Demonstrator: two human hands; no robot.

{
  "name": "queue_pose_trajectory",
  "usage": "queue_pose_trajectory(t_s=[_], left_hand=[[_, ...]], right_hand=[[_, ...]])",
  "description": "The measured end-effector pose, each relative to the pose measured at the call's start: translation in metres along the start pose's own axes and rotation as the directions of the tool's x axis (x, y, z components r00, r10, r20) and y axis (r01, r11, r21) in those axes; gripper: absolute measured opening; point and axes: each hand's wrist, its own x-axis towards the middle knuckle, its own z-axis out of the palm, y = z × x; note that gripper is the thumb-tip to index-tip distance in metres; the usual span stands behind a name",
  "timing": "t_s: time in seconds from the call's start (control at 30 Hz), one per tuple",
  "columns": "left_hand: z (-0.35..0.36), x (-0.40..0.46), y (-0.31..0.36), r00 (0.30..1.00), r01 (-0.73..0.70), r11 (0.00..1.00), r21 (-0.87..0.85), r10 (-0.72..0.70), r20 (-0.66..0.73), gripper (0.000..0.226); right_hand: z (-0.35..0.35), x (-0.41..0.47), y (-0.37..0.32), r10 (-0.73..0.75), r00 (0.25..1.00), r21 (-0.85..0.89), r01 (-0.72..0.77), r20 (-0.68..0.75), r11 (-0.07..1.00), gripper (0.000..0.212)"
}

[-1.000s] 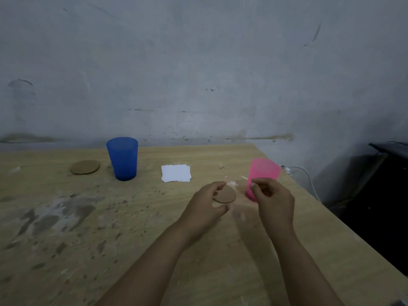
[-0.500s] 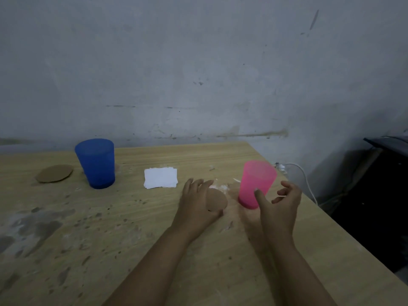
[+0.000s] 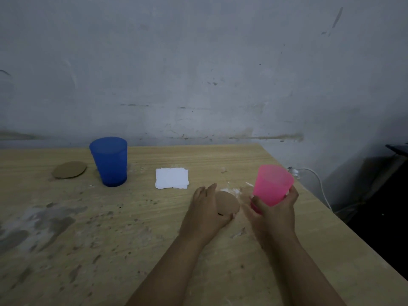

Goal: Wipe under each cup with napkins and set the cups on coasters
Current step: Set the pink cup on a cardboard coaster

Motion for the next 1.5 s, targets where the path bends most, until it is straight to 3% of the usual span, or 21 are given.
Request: queue_pose_trajectory(t_s=[0.23,0.53,1.2,1.5], left_hand=[[-0.004,-0.004,0.003,1.0,0.012,0.997,-0.073,-0.012,0.001,0.095],[-0.024,-0.008,-0.001,1.0,-0.016,0.998,-0.065,0.016,-0.005,0.102],[-0.027,-0.014,-0.011,0.987,0.014,0.996,-0.087,0.0,0.162,0.129],[-0.046,-0.033,-0.021,0.979,-0.021,0.998,0.061,0.008,0.205,0.115]], right_hand=[[-0.002,-0.002,-0.004,0.027,0.999,0.024,-0.027,0.021,0.999,0.065],[0.007,-0.009,-0.026,-0.08,0.992,0.047,0.076,0.095,0.996,0.06],[0.038,-0.038,-0.03,-0.078,0.948,0.176,0.024,0.309,0.984,0.055],[0.035,-0.038,-0.016,-0.084,0.922,0.151,0.028,0.379,0.988,0.063]])
